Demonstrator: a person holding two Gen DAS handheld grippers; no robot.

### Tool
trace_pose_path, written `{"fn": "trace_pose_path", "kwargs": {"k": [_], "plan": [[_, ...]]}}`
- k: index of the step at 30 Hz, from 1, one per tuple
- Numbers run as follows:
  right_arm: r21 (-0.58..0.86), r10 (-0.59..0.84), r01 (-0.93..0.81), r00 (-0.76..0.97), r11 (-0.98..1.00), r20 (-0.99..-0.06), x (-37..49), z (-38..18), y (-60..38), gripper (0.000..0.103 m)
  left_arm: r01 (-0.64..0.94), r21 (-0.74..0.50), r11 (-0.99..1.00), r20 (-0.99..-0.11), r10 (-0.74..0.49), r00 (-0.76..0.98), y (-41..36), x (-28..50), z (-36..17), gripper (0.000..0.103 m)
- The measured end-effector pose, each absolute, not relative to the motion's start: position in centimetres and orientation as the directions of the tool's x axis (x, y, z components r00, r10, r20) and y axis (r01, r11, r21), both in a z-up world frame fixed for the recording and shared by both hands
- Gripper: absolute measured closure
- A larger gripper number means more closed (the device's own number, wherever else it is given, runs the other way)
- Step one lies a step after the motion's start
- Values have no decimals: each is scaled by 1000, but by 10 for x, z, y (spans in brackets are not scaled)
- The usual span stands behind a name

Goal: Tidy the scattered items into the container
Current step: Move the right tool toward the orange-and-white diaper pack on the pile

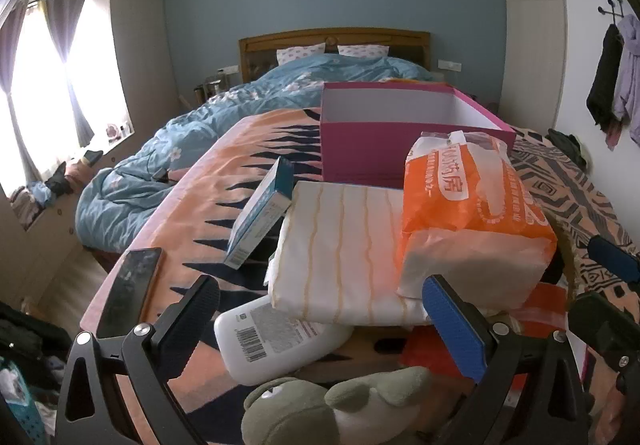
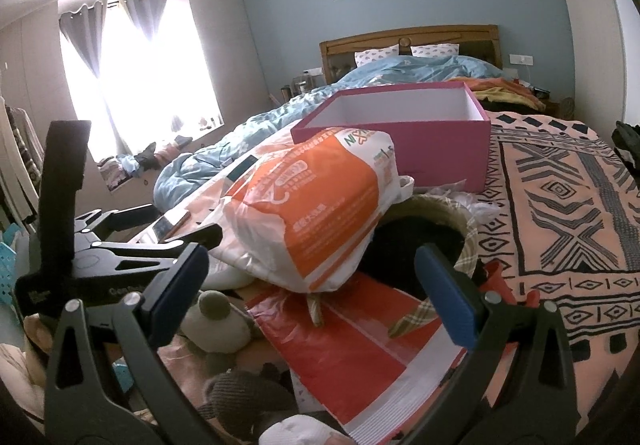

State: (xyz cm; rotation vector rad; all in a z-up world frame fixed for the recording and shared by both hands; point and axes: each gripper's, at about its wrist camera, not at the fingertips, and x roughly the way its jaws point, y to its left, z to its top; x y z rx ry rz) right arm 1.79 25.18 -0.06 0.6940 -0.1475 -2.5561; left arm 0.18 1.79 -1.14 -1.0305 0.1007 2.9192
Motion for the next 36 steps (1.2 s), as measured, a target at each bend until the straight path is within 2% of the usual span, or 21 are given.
{"fn": "trace_pose_path", "kwargs": {"k": [23,29,36], "plan": [[210,-471,424,-740,-881,-480,10,-2,247,0,-59,39,-998,-639,21,-769,13,-2,-13,0],[230,-477,420,-722,-878,-501,0,-4,249,0,-109,51,-993,-611,55,-790,17,-1,-11,0],[275,-496,413,-697,-868,-518,-13,-3,257,0,-219,55,-974,-628,137,-767,29,-3,-18,0]]}}
